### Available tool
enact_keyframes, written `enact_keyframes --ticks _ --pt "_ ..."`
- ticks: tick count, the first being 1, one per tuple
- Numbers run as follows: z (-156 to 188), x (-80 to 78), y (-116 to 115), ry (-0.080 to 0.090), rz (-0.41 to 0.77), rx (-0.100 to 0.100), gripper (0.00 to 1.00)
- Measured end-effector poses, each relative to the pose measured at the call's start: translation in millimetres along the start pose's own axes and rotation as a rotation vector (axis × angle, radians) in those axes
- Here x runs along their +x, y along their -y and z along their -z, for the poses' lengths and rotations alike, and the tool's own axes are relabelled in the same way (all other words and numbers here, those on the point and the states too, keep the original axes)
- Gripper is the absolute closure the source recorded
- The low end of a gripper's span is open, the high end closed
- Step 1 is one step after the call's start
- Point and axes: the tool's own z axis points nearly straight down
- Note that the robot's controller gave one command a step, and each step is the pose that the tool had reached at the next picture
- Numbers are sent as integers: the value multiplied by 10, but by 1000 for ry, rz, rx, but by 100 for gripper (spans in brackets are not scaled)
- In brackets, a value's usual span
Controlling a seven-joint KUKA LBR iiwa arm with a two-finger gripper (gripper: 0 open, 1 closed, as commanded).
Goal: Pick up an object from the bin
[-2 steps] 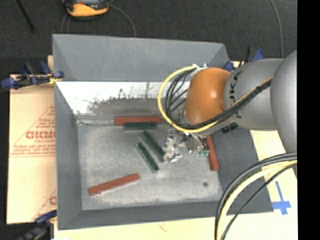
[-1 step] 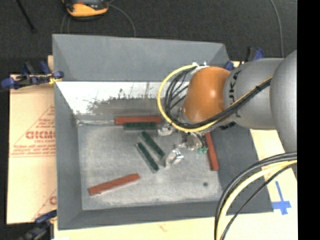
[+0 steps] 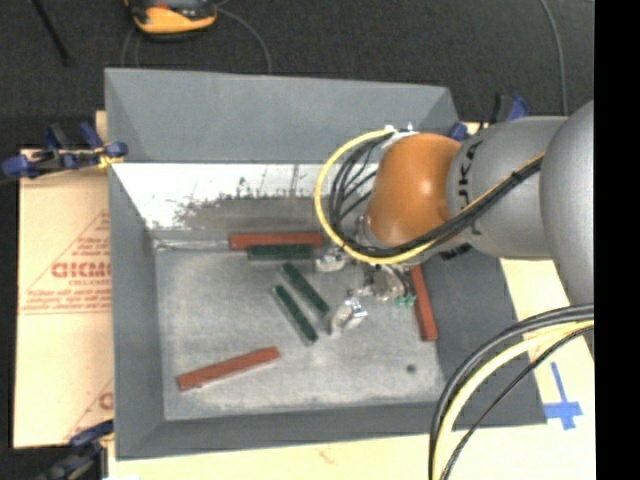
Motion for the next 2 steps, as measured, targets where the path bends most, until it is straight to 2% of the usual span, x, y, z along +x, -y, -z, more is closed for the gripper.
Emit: enact_keyframes --ticks 1,2 --pt "0 -7 -10 -2 -7 1 0" --pt "32 -283 -36 -26 -74 -3 0"
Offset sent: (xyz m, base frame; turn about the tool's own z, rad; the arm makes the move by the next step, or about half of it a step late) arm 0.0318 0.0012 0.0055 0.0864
